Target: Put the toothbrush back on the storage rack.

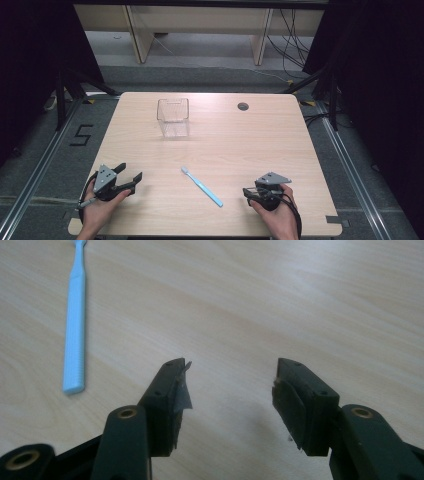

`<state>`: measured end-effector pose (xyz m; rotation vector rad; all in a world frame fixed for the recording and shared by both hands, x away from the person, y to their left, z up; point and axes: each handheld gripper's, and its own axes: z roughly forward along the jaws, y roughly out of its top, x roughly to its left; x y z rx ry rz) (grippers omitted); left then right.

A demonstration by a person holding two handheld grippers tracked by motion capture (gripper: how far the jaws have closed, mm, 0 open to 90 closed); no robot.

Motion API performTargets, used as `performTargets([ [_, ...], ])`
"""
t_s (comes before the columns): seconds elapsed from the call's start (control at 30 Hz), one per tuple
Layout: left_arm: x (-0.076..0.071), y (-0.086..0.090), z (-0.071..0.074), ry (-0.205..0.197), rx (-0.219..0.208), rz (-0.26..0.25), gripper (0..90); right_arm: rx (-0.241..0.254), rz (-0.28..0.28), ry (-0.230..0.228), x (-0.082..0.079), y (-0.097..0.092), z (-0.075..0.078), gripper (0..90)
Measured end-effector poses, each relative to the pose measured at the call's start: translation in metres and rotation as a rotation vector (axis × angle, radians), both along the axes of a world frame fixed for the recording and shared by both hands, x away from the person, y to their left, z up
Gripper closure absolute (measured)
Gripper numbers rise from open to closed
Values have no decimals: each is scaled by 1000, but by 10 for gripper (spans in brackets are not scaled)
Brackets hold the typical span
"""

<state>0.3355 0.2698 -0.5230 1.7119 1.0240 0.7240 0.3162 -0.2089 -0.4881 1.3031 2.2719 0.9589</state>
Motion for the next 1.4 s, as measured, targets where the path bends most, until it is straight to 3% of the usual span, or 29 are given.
performTargets([
  [0.13,1,1,0,4,-15,1,268,-13,2,98,1,9,3,479],
  [0.33,3,3,0,15,-32,-5,273,-78,50,175,9,18,11,518],
  [0.47,4,2,-1,14,-27,-13,273,-133,72,257,13,25,18,527],
  [0.53,4,1,-1,16,-22,-13,273,-155,86,319,16,30,20,528],
  [0.7,4,1,0,29,-15,-14,275,-205,135,358,22,37,25,546],
  [0.77,4,1,0,41,-12,-9,276,-227,140,397,25,44,26,565],
  [1.0,4,1,0,42,-17,-6,280,-285,212,419,31,60,28,604],
  [1.4,4,1,0,43,-24,-6,282,-333,266,469,41,86,30,658],
])
